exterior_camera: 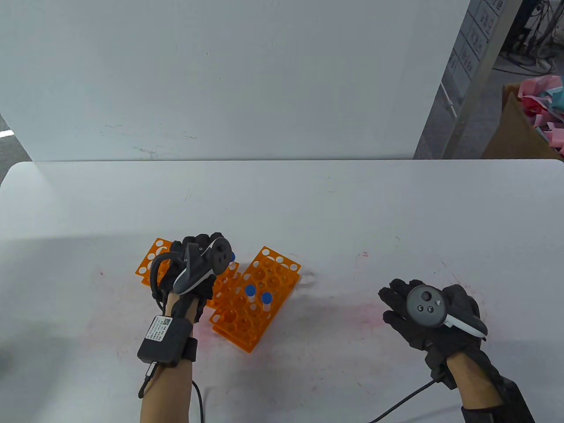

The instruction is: Transfer 4 test tubes between racks (Left hand only)

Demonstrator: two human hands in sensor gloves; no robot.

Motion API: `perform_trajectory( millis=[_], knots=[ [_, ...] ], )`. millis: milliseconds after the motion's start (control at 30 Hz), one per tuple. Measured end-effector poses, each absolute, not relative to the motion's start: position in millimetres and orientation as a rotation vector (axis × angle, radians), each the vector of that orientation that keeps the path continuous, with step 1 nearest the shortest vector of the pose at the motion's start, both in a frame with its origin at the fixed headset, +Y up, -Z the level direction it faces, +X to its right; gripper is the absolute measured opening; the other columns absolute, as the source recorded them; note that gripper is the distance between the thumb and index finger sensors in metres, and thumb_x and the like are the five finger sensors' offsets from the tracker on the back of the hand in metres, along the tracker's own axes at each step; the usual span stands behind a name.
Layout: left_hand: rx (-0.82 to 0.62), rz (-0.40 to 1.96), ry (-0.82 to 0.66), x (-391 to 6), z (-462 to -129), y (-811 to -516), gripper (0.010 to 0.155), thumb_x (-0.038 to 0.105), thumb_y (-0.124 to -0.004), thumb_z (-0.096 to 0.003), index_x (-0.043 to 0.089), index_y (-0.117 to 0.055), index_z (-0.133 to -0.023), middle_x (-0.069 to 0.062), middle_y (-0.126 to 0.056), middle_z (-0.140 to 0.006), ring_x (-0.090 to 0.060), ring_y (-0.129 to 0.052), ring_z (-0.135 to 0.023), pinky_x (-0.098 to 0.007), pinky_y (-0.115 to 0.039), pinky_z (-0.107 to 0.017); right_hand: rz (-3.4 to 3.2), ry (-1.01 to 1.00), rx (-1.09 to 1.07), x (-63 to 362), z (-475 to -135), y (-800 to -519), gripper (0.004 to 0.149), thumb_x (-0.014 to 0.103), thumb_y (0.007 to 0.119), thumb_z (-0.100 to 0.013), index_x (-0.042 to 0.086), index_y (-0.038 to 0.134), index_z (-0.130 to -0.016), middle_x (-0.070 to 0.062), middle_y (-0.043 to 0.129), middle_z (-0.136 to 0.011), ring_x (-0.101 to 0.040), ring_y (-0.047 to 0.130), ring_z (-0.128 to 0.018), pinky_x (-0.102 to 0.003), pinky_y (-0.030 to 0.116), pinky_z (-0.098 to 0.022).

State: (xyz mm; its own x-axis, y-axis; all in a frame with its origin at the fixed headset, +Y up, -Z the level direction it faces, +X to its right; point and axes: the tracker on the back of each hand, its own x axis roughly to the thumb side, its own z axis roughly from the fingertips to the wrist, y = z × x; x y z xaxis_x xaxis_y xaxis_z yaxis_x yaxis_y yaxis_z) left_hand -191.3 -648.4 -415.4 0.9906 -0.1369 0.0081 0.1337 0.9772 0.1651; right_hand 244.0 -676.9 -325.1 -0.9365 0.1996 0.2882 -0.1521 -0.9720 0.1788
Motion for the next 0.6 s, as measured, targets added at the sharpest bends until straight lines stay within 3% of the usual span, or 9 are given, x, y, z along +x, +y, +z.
perform_trajectory(
  millis=[267, 600],
  knots=[
    [0.28, -0.111, -0.035, -192, -390, -624, 0.056, 0.035, -0.08, -0.0471, 0.036, -0.065, -0.101, 0.003, -0.085, -0.098, -0.026, -0.088, -0.09, -0.056, -0.073, -0.068, 2.919, 0.248, 0.477, 241, -324, -680, 0.06, 0.053, 0.057, -0.054, 0.027, 0.053, -0.108, -0.01, 0.049, -0.119, -0.051, 0.049, -0.103, -0.076, 0.044, -0.067],
    [0.4, -0.064, -0.04, -202, -344, -629, 0.055, 0.036, -0.083, -0.0449, 0.033, -0.07, -0.099, 0.001, -0.09, -0.091, -0.026, -0.093, -0.082, -0.056, -0.075, -0.066, 2.902, 0.248, 0.479, 241, -325, -681, 0.059, 0.053, 0.057, -0.054, 0.027, 0.054, -0.108, -0.011, 0.049, -0.118, -0.051, 0.049, -0.103, -0.076, 0.044, -0.067]
  ],
)
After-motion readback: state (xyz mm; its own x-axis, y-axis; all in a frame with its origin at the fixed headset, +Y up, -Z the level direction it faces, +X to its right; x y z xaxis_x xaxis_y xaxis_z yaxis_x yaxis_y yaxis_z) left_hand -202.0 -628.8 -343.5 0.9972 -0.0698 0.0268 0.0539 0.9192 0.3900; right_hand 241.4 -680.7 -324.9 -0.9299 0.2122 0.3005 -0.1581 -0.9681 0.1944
